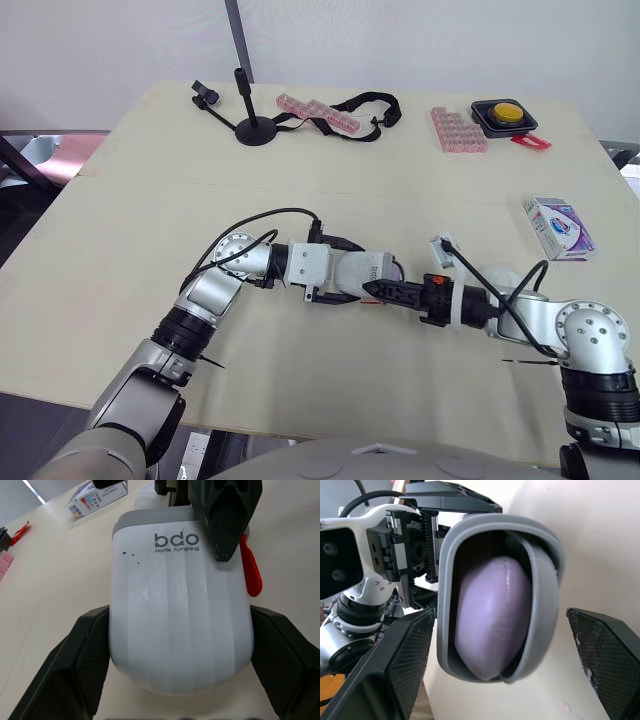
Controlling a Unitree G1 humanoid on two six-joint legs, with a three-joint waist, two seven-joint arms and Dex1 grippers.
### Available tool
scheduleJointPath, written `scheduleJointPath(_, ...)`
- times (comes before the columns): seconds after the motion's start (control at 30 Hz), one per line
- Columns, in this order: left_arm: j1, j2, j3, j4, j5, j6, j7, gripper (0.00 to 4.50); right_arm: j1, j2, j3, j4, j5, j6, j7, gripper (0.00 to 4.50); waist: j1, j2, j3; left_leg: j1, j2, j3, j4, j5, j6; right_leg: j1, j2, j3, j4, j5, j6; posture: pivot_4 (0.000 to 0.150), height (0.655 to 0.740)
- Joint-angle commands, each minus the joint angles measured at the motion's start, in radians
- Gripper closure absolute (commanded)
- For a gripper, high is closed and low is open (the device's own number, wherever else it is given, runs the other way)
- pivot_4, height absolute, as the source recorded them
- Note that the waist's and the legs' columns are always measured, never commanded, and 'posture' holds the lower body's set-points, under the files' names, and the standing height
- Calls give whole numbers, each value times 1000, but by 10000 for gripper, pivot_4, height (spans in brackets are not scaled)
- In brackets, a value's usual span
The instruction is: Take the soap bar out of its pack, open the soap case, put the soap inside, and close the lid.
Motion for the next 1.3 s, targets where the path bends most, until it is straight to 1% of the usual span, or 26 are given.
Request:
scheduleJointPath(0.03, 2, 2, 4, -42, -23, -15, 3, 10384, -15, -18, 6, -2, 51, -31, -7, 2805, 0, 0, 0, 0, 0, 0, 0, 0, 0, 0, 0, 0, 0, 0, 0, 1500, 7160)
scheduleJointPath(0.1, 5, 4, 3, -44, -22, -16, 3, 10384, -17, -21, 13, 4, 54, -41, -10, 8073, 0, 0, 0, 0, 0, 0, 0, 0, 0, 0, 0, 0, 0, 0, 0, 1500, 7160)
scheduleJointPath(0.23, 9, 6, 3, -50, -22, -14, 4, 10384, -21, -31, 31, 10, 61, -54, -12, 21556, 0, 0, 0, 0, 0, 0, 0, 0, 0, 0, 0, 0, 0, 0, 0, 1500, 7160)
scheduleJointPath(0.27, 8, 5, 2, -48, -21, -14, 6, 10384, -23, -37, 38, 9, 64, -55, -6, 23741, 0, 0, 0, 0, 0, 0, 0, 0, 0, 0, 0, 0, 0, 0, 0, 1500, 7160)
scheduleJointPath(0.53, -11, -4, 6, -33, -21, -4, 22, 10384, -33, -62, 75, 1, 102, -78, 6, 23977, 0, 0, 0, 0, 0, 0, 0, 0, 0, 0, 0, 0, -1, 0, 0, 1500, 7160)
scheduleJointPath(0.7, -17, 3, 4, -26, -17, 7, 19, 10384, -36, -81, 94, -7, 90, -87, 27, 23977, 0, 0, 0, -1, 0, 0, 0, 0, 0, 0, 0, 0, -1, 0, 0, 1500, 7160)
scheduleJointPath(0.83, -21, 4, 12, -35, -50, 72, 1, 10384, -38, -92, 111, -23, 86, -93, 37, 23977, 0, 0, 0, -1, 0, 0, -1, 0, 0, 0, 0, -1, -2, 0, 0, 1500, 7160)
scheduleJointPath(0.9, -29, -3, 25, -35, -72, 98, -4, 251, -43, -98, 116, -26, 85, -99, 41, 23977, 0, 0, 0, -1, 0, 0, -1, 0, 0, 0, 0, -1, -2, 0, 0, 1500, 7160)
scheduleJointPath(1.0, -40, -1, 33, -34, -87, 125, -17, 43, -54, -113, 123, -27, 83, -105, 47, 23977, 0, 0, 0, 0, 0, 0, -1, 0, 0, 0, 0, -1, -2, 0, 0, 1500, 7160)
scheduleJointPath(1.13, -51, 11, 49, -39, -130, 194, -48, 43, -87, -164, 132, -35, 37, -91, 87, 23977, 0, 0, 0, -1, 0, 0, -1, 0, 0, 0, 0, 0, -2, 0, 0, 1500, 7160)
scheduleJointPath(1.23, -63, 29, 72, -70, -201, 329, -76, 43, -147, -231, 147, -53, -34, -77, 151, 23977, 0, 0, 0, -1, 0, 0, -1, 0, 0, 0, 1, 0, -2, 0, 0, 1500, 7160)
scheduleJointPath(1.3, -78, 47, 86, -93, -253, 441, -94, 43, -205, -301, 181, -79, -128, -72, 218, 23977, 0, 1, 2, -1, 0, 0, -1, 0, 0, 0, 1, 0, -2, 0, 0, 1500, 7160)
